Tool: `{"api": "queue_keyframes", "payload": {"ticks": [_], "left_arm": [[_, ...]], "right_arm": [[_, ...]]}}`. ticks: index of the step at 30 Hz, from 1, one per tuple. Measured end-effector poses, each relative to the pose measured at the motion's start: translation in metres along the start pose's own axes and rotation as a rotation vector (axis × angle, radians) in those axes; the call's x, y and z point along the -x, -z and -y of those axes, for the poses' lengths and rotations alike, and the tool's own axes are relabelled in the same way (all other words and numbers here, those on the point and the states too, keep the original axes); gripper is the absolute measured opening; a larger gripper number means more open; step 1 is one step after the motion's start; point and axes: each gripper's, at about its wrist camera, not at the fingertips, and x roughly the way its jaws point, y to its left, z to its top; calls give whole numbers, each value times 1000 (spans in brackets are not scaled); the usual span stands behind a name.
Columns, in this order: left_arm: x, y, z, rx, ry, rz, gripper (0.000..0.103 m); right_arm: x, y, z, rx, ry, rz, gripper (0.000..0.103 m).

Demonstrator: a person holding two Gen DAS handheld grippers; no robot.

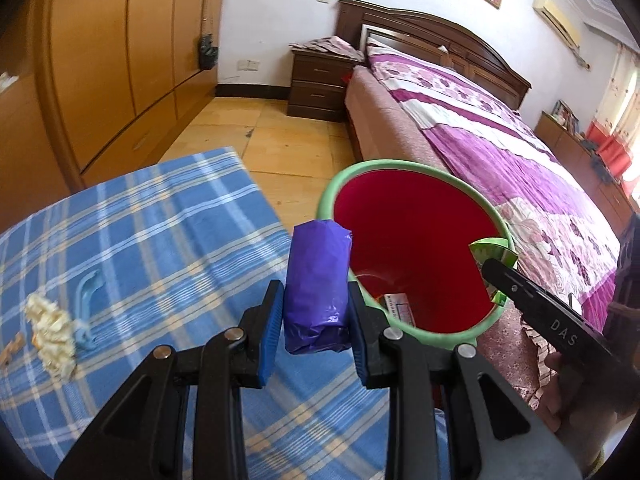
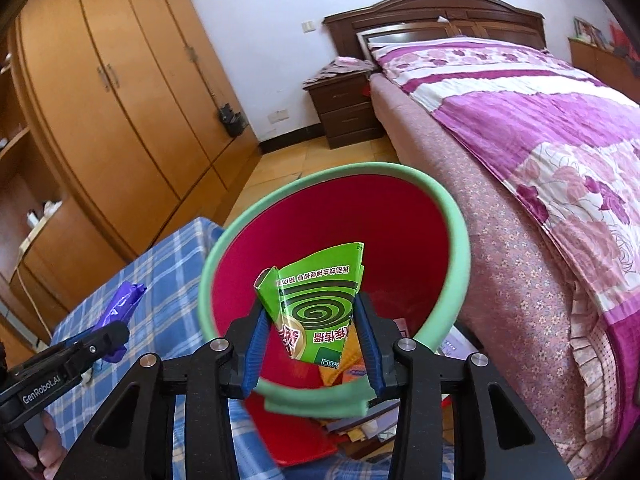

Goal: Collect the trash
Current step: 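Carry the purple roll and green packet over the red bucket, then open the left tool while the right tool opens, dropping both into the bucket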

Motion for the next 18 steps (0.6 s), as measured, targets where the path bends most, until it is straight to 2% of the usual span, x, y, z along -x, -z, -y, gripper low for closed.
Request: {"api": "queue_keyframes", "payload": {"ticks": [6,10,16,18], "left_arm": [[-17,-4,18,-35,14,-15,31],[-28,-5,25,-43,21,-31,31],[-40,-9,35,-63,28,-36,31],[-43,-11,37,-70,25,-36,31]], "right_arm": [[-3,-3,15,-27,-7,3,48],[-2,-3,19,-24,-6,11,56],[-1,-2,27,-54,-3,16,57],[-1,-2,31,-63,0,16,63]]}}
